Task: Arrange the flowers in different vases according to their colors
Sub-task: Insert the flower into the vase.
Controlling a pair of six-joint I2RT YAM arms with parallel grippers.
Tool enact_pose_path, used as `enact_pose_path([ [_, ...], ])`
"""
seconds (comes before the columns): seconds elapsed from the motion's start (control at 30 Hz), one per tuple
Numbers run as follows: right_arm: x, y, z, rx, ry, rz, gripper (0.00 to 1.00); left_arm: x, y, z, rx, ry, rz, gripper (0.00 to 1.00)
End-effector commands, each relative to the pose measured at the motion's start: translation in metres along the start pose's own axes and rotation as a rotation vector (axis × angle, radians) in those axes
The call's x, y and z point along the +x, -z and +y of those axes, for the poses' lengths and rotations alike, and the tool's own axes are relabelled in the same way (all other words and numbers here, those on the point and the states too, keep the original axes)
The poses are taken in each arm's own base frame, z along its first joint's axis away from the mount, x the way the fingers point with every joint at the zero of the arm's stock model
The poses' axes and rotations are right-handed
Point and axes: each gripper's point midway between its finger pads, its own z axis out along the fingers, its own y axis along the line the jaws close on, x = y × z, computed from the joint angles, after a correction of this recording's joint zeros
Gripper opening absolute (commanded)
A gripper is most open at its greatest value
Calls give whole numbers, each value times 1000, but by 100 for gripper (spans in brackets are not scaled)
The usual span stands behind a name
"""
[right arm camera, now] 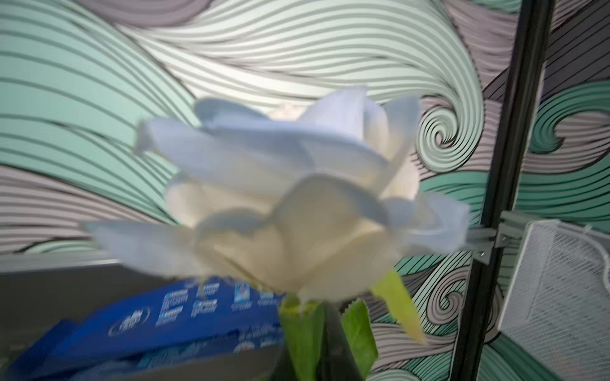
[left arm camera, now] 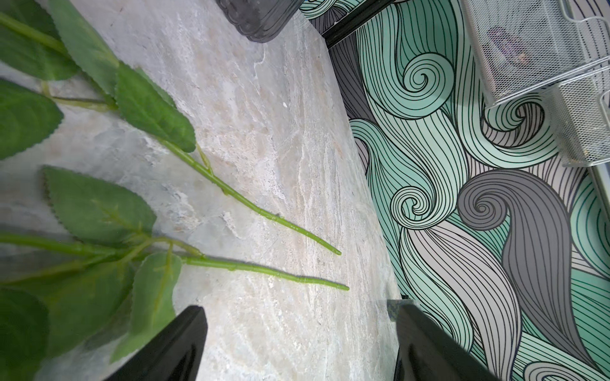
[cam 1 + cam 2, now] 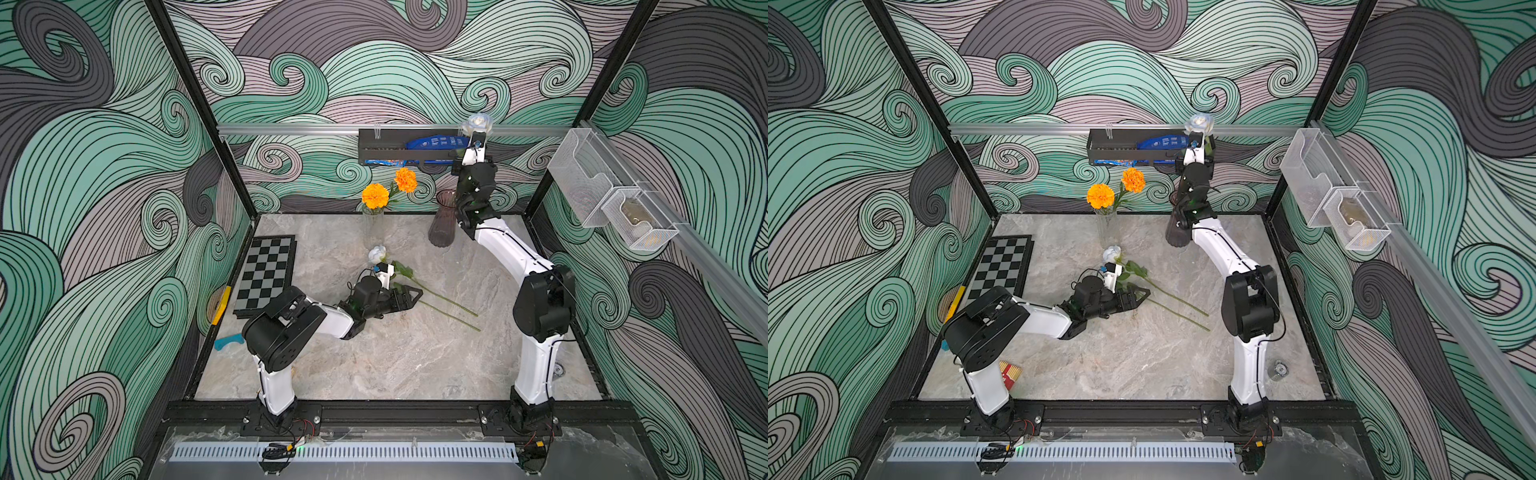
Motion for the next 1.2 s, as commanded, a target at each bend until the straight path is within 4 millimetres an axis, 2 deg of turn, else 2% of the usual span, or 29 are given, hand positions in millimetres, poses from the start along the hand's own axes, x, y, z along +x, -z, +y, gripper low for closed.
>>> enact_pose_path([
  [0.0,31,5,11,-57,-71,100,7,-3,1,-4,29,-4,-6,91],
  [0.07,50,6,17,-83,-82,155,14,-5,2,-3,19,-15,-15,91],
  [0.17,73,9,22,-98,-83,229,39,-8,6,-5,9,-32,-32,91],
  [0.23,81,13,22,-108,-89,266,54,-11,8,-7,8,-42,-42,91],
  [0.3,86,16,19,-113,-98,289,73,-13,9,-9,9,-48,-49,91],
  [0.47,85,36,12,-148,-142,320,94,-16,9,-6,-25,-77,-56,91],
  [0.57,83,53,6,-174,-183,343,100,-18,12,-8,-26,-85,-67,91],
  [0.83,70,103,-16,-239,-259,371,100,-19,13,-3,-51,-91,-76,91],
  [0.93,67,130,-13,-330,-302,395,100,-21,16,-8,-38,-92,-83,91],
  [1.0,81,160,-4,-433,-368,460,100,-23,17,-7,-46,-94,-91,91],
  [1.1,124,211,11,-548,-390,569,100,-25,19,-4,-72,-104,-104,91],
  [1.17,155,236,11,-561,-328,626,100,-29,21,-2,-95,-117,-112,91],
])
